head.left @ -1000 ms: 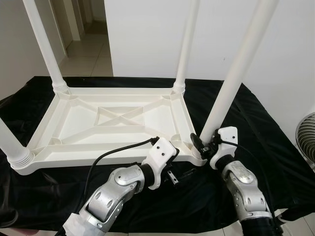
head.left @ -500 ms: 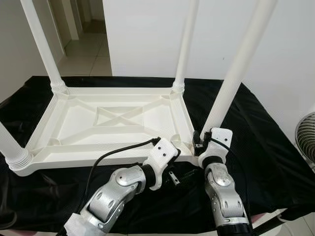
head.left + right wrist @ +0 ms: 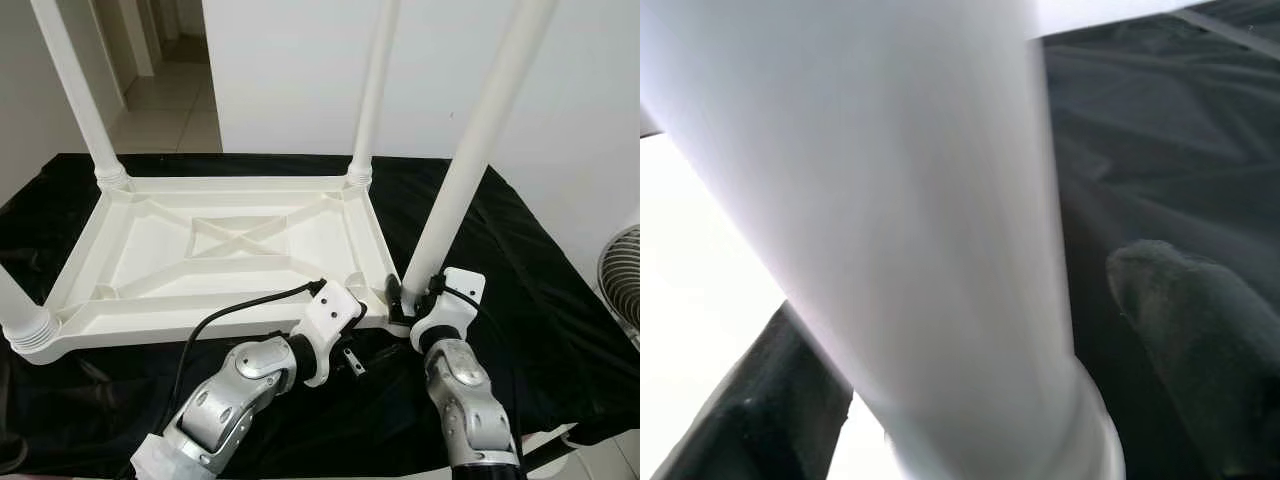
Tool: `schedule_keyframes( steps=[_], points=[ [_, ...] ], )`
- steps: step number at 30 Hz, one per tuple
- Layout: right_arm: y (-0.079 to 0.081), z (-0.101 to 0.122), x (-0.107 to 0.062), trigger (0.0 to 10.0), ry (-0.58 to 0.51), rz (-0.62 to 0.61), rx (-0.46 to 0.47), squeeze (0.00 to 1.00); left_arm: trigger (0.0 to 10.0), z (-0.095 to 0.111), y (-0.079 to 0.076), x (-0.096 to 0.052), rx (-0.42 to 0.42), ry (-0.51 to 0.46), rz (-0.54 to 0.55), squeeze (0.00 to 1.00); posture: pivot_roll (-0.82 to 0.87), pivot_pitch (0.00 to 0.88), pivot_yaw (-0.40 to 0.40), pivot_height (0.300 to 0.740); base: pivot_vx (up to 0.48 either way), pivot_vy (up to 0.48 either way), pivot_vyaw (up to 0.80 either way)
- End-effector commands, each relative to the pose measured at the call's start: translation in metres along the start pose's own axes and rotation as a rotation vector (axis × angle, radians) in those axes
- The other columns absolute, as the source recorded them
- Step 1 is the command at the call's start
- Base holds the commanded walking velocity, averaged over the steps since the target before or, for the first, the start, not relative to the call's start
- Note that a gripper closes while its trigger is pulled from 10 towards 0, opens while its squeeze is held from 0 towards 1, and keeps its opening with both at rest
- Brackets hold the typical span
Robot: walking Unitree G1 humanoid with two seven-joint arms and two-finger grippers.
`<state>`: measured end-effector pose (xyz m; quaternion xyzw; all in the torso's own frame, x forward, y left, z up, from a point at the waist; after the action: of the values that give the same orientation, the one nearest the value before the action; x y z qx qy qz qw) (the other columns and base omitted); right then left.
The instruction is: Building children table
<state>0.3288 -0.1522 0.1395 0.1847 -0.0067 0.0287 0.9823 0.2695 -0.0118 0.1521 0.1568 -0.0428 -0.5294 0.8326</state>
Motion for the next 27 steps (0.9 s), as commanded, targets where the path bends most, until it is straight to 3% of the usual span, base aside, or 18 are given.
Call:
schedule_keyframes(
  steps=[1,7,11,15,27],
  points=[
    [-0.007,0.002,-0.004,10.0,0.022,0.075,-0.021,0.00,10.0,0.000,-0.004,0.001,0.002,-0.002,-0.030,0.00,-0.05,0.027,-0.029,0.740,0.000,0.000,0.00],
    [-0.027,0.001,-0.014,10.0,0.132,0.290,-0.154,0.00,10.0,-0.001,-0.003,0.000,0.005,0.001,-0.033,0.00,-0.05,0.023,-0.022,0.740,0.000,0.000,0.00],
    [-0.029,0.001,-0.014,10.0,0.143,0.309,-0.167,0.00,10.0,-0.001,-0.003,0.000,0.005,0.002,-0.033,0.00,-0.05,0.023,-0.022,0.740,0.000,0.000,0.00],
    [-0.032,0.005,-0.004,10.0,0.197,0.477,-0.271,0.00,10.0,-0.001,-0.001,-0.001,0.015,0.007,-0.039,0.00,-0.04,0.010,-0.012,0.740,0.000,0.000,0.00],
    [-0.016,-0.005,0.021,10.0,0.262,0.624,-0.323,0.00,10.0,-0.001,-0.001,-0.001,0.022,0.008,-0.037,0.00,-0.02,0.000,-0.013,0.740,0.000,0.000,0.00]
  ],
)
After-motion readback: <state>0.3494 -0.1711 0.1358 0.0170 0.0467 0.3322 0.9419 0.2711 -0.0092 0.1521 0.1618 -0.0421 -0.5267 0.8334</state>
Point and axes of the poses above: a point about 5 cm out from each wrist's last joint towards the gripper, its own x axis pointing out of the wrist towards the gripper, its own z axis along the axis of the wrist's last joint, y = z × x, the point moved 4 cm from there along x, pointing out of the wrist towards the gripper, and after that the axes turned 15 degrees about x, right-handed, at the moved point
